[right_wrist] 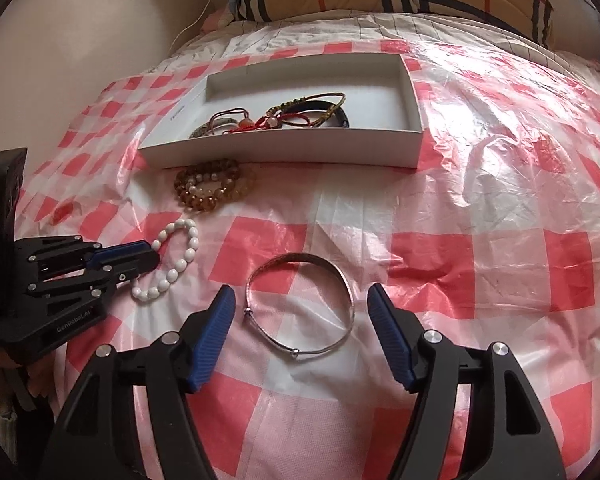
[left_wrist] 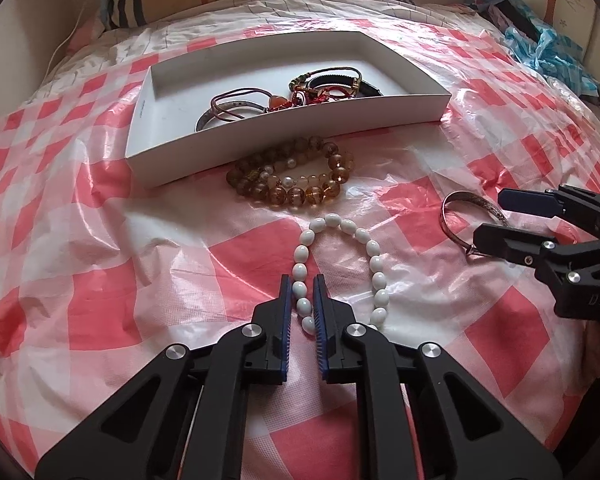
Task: Organize jewelry
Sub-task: 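Close the left tool on the white bead bracelet while the right tool approaches the silver bangle, then close the right tool on the silver bangle while the left tool lifts the white beads, then lower the white beads and silver bangle into the white tray and open both tools, then move both open tools toward the amber bead bracelet beside the tray, then close the left tool on the amber beads while the right tool grips the pearl strand, then lower the amber bead bracelet into the white tray and open both tools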
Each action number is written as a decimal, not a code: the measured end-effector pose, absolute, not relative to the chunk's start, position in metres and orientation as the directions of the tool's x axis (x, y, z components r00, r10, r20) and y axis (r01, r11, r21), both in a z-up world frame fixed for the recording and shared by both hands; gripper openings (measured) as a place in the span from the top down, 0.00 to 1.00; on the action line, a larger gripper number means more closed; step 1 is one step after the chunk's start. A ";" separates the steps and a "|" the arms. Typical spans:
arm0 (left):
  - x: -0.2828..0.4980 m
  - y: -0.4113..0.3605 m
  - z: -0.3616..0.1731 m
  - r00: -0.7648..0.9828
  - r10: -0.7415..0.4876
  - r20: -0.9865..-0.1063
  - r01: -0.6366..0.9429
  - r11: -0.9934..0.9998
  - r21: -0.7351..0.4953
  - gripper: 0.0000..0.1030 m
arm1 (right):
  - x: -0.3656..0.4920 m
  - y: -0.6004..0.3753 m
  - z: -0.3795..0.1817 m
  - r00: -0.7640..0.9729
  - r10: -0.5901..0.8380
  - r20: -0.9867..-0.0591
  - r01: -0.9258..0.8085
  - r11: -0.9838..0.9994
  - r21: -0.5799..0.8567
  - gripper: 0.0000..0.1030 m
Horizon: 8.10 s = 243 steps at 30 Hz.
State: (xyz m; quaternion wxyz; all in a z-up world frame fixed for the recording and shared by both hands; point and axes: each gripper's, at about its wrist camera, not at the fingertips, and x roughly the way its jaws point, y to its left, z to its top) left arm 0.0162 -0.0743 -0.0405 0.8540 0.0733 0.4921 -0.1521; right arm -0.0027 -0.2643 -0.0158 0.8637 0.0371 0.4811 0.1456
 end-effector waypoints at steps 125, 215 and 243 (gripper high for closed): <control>0.078 -0.037 -0.004 0.569 -0.169 -0.805 0.137 0.984 -0.110 0.70 | 0.085 -0.178 -0.031 0.535 0.129 -0.835 -0.275 0.961 -0.027 0.24; 0.031 -0.088 0.036 0.613 -0.447 -0.652 0.396 0.887 -0.236 0.90 | 0.020 -0.330 0.017 0.555 0.763 -0.333 -0.226 0.523 0.822 0.92; 0.030 -0.076 0.055 0.683 -0.421 -0.597 0.380 0.903 -0.202 0.90 | 0.025 -0.340 0.026 0.595 0.766 -0.243 -0.269 0.474 0.838 0.92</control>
